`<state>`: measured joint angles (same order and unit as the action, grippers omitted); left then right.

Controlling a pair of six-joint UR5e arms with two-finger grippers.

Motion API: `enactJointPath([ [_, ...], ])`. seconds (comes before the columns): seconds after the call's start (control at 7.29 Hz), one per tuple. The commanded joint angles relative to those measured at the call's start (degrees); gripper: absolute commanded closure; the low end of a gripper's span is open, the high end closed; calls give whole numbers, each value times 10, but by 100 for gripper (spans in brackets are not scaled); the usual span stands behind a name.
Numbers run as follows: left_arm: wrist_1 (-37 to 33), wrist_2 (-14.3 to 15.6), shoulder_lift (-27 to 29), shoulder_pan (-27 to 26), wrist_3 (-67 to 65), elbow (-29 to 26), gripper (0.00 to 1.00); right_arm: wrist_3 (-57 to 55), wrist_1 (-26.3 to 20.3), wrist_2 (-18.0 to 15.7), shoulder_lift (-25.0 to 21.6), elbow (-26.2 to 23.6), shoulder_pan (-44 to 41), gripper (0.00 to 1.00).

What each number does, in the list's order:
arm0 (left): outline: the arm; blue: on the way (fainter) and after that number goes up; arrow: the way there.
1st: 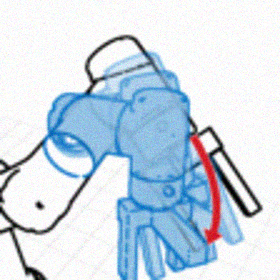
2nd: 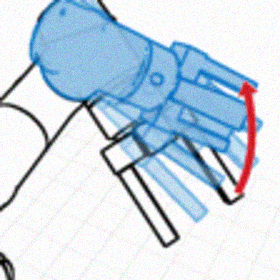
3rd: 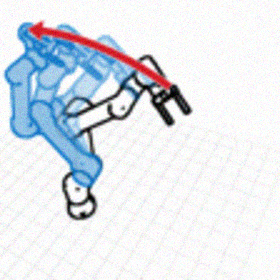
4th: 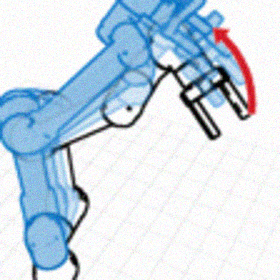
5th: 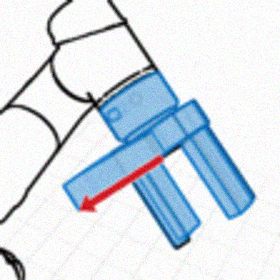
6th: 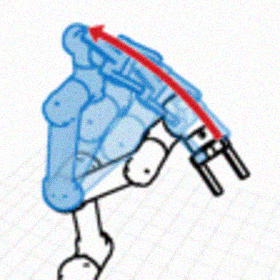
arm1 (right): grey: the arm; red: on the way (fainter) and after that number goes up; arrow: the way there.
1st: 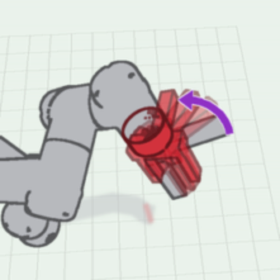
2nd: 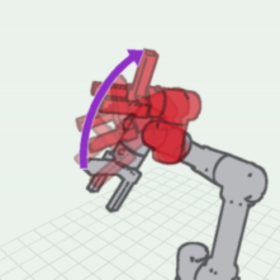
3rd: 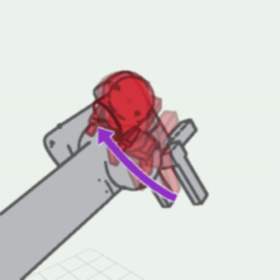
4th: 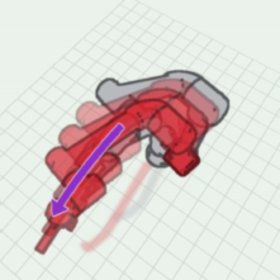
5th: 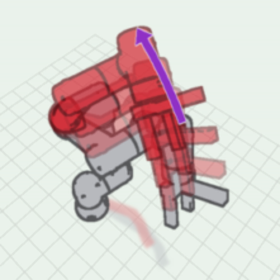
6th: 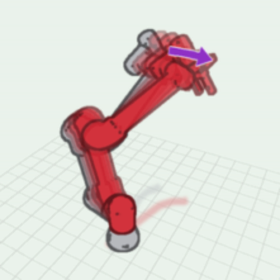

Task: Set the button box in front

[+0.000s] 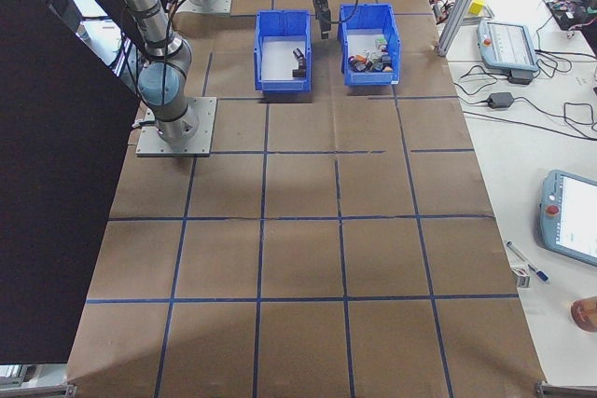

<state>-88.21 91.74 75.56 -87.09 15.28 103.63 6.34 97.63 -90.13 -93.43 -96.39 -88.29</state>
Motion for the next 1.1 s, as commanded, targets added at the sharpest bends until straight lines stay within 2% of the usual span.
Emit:
enactJointPath([
  [0.0, 1, -1, 26, -25, 14, -25, 0, -42, -33, -2, -2, 4, 0, 0],
  [0.27, 1, -2, 40, -38, 12, -36, 0, -43, -79, -1, 3, 39, 0, 0],
  [0.41, 1, -2, 42, -40, 12, -36, 0, -43, -81, -1, 3, 41, 0, 0],
  [0.69, 1, -21, 47, -40, 10, -35, 0, -43, -82, -1, 3, 41, 0, 0],
  [0.96, 1, -15, 48, -37, 10, -36, 0, -43, -82, 0, 2, 41, 0, 0],
])
